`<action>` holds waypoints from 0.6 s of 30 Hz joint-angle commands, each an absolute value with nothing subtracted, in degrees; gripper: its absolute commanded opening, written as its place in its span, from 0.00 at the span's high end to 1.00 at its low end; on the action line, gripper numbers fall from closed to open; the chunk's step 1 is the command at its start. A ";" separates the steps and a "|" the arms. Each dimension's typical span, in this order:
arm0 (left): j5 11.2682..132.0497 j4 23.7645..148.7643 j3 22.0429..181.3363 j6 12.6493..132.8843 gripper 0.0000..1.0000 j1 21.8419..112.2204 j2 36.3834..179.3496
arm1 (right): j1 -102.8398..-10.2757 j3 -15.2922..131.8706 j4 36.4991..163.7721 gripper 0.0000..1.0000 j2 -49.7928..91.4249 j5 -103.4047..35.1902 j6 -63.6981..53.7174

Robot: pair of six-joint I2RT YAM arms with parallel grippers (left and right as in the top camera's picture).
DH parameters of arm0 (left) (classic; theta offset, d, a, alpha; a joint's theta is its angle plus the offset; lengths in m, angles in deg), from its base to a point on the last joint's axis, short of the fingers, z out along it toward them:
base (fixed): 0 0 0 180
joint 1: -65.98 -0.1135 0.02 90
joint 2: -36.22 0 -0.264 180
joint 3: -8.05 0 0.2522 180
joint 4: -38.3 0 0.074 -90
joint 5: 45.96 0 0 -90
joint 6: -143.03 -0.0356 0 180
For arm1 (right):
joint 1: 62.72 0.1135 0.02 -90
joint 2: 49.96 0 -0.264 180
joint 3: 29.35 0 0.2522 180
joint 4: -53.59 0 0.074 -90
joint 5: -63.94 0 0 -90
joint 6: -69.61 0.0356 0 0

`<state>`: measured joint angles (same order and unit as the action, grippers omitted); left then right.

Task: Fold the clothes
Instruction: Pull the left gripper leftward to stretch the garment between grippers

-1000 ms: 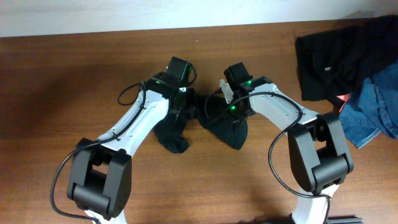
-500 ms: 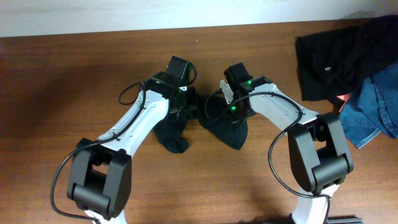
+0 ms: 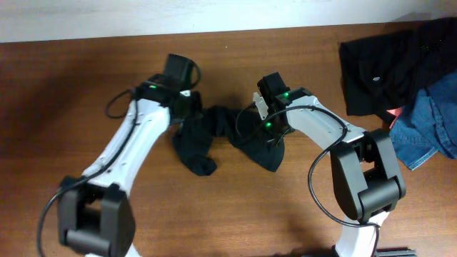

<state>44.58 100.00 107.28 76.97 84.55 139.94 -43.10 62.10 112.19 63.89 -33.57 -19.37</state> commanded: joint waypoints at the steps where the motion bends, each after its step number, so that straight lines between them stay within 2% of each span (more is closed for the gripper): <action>1: 43.81 101.20 109.14 75.60 0.99 83.94 134.94 | -42.60 61.82 112.32 0.96 64.89 -32.81 -19.94; 18: 42.41 105.75 109.12 73.04 0.99 83.57 129.73 | -42.60 60.16 112.32 0.96 64.89 -30.01 -19.92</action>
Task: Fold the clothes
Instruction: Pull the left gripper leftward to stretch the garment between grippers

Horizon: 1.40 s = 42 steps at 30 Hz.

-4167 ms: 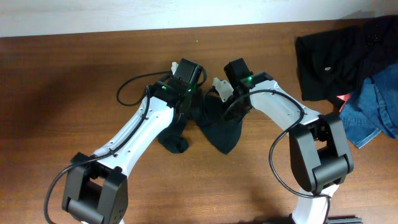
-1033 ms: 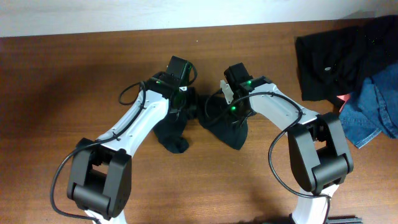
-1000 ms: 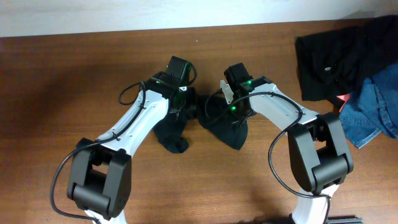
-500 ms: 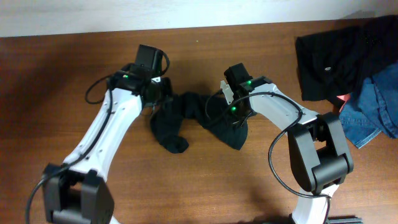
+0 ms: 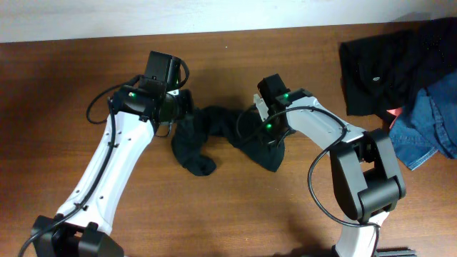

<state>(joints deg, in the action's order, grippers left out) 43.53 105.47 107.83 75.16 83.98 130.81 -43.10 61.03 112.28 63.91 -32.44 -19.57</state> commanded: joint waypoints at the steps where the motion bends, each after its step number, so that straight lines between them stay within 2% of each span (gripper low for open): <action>1: 42.26 105.97 109.12 73.04 0.99 83.39 129.73 | -42.60 60.16 112.32 0.96 64.89 -29.94 -19.92; 11: 42.09 108.15 109.12 71.68 0.99 78.30 129.73 | -42.58 60.16 112.45 0.96 64.89 -29.88 -19.90; 18: 41.76 108.00 109.12 62.26 1.00 75.39 129.73 | -42.60 60.16 113.22 0.96 64.89 -29.09 -19.92; 22: 36.80 107.48 109.12 61.83 0.99 74.89 129.73 | -42.60 60.16 113.89 0.96 64.89 -27.23 -19.90; 28: 36.03 104.29 109.12 57.35 1.00 74.30 129.80 | -42.60 60.16 114.05 0.96 64.89 -26.36 -19.90; 35: 34.50 99.37 109.12 46.33 0.99 74.01 129.80 | -42.67 60.16 114.09 0.96 64.89 -20.70 -19.92; 42: 26.59 96.48 109.12 45.59 1.00 73.29 129.80 | -45.82 60.16 114.57 0.96 64.89 -19.58 -19.87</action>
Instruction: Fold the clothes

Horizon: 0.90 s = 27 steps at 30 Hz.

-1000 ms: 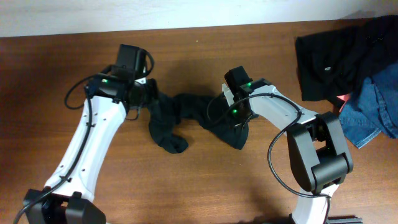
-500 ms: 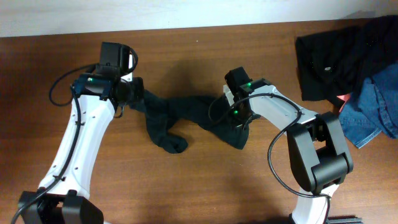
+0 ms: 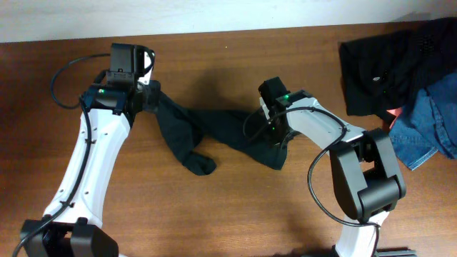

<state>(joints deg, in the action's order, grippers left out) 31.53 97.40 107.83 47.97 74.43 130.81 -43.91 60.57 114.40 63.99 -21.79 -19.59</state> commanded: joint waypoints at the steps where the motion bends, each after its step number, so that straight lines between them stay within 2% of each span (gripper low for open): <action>1: 26.61 95.98 109.12 45.57 1.00 72.77 129.80 | -46.65 60.16 114.66 0.96 64.89 -19.58 -19.87; 7: 26.70 91.91 109.12 45.41 0.99 69.25 129.80 | -51.30 60.16 115.10 0.96 64.89 -22.95 -19.90; 10: 30.92 90.67 109.12 41.89 1.00 69.03 129.80 | -52.15 60.16 114.79 0.96 64.89 -23.06 -19.90; 11: 32.93 90.65 109.12 41.06 1.00 69.05 129.80 | -52.20 60.16 114.68 0.91 64.89 -23.08 -19.90; 12: 34.17 90.65 109.12 41.06 1.00 69.21 129.80 | -52.20 60.16 114.68 0.83 64.89 -23.08 -19.90; 13: 35.16 90.71 109.12 41.09 1.00 69.29 129.80 | -52.20 60.18 114.68 0.62 64.89 -23.36 -19.92; 15: 36.19 90.87 109.12 41.13 1.00 69.36 129.80 | -52.20 60.29 114.73 0.44 64.89 -25.81 -19.92; 17: 36.36 90.95 109.12 41.15 1.00 69.36 129.80 | -52.20 60.92 115.40 0.16 64.85 -28.61 -19.94; 18: 36.34 91.06 109.12 41.15 1.00 69.47 129.80 | -52.20 61.67 116.41 0.07 64.85 -30.05 -19.94; 20: 36.36 91.30 109.12 41.15 1.00 69.73 129.80 | -52.20 64.31 120.52 0.06 64.83 -32.30 -20.12; 24: 36.36 91.89 109.12 41.39 0.99 70.23 129.80 | -51.48 69.23 128.43 0.26 63.19 -34.53 -20.12; 27: 37.10 92.33 109.12 41.83 0.99 70.34 129.80 | -49.44 70.15 130.92 0.33 59.91 -34.53 -20.09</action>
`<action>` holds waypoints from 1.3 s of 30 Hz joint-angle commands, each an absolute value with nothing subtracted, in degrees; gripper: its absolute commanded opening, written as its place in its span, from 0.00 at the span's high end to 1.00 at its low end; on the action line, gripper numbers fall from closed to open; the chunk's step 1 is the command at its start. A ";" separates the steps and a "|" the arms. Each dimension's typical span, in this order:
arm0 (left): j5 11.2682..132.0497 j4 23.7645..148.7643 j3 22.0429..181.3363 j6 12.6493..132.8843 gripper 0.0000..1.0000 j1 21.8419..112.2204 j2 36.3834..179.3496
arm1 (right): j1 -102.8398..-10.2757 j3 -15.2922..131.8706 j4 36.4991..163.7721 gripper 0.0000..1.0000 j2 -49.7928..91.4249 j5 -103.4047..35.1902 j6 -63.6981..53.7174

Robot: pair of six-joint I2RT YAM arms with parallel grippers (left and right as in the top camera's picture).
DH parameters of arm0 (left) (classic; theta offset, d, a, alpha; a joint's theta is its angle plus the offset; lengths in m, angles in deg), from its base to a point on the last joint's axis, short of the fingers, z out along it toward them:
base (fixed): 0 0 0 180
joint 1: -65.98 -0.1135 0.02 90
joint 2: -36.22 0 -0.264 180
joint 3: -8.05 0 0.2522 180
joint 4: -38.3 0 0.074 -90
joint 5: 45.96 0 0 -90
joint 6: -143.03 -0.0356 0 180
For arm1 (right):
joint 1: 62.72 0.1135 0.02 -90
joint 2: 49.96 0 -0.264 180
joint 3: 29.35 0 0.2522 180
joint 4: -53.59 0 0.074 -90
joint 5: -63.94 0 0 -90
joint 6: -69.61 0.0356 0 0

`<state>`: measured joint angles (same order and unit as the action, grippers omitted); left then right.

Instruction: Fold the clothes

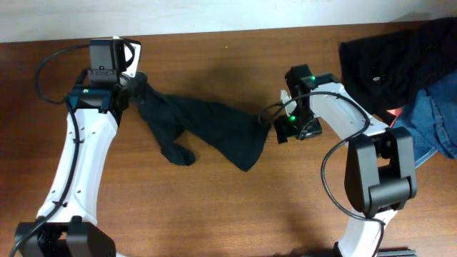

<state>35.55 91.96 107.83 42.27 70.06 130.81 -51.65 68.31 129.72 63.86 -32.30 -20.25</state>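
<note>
A dark green-black garment [211, 127] is stretched across the middle of the brown table [228, 214] in the overhead view. Its left end is bunched in my left gripper [137, 93], which is shut on it near the table's far left. Its right end runs into my right gripper [275, 128], also shut on the cloth. One narrow part of the garment [175, 153] trails down toward the front, and a pointed flap [246, 157] hangs below the right half. The fingers themselves are hidden under the wrists and cloth.
A pile of other clothes lies at the far right: a black garment [385, 64] and blue denim [428, 132] with a small red-orange patch [395, 113] between them. The table's far edge meets a white wall [214, 14].
My right gripper has moved right, pulling its end of the garment with it. My left gripper has shifted slightly left. The cloth is now spread wider and flatter between them.
Both grippers first sat close together on the crumpled garment at the table's middle. The left gripper then stood farther left and farther back at each moment, drawing the cloth out. Now the right gripper is farther right too and the garment is stretched.
</note>
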 commanded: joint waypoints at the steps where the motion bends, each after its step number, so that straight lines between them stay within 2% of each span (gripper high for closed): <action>1: 37.43 92.37 109.12 41.83 0.99 70.32 129.80 | -48.72 70.15 131.10 0.37 59.05 -34.69 -20.09; 4: 37.43 92.35 109.12 41.83 0.99 70.32 129.80 | -44.85 70.15 132.04 0.49 56.32 -34.91 -20.09; 9: 37.43 92.53 109.12 41.83 1.00 70.34 129.80 | -38.12 69.47 131.86 0.51 55.51 -34.34 -20.07; 14: 37.43 92.88 109.12 41.83 0.99 70.32 129.80 | -32.79 65.34 126.81 0.57 55.51 -32.94 -18.83; 20: 37.43 92.92 109.12 41.83 1.00 70.32 129.80 | -28.15 61.88 122.77 0.58 55.51 -25.22 -19.13; 32: 37.41 93.07 109.12 41.83 0.99 70.32 129.80 | -25.18 51.85 109.98 0.59 55.51 -26.36 -21.19; 39: 37.43 93.05 109.12 41.83 0.99 70.32 129.80 | -25.18 51.15 106.90 0.62 55.65 -28.61 -21.23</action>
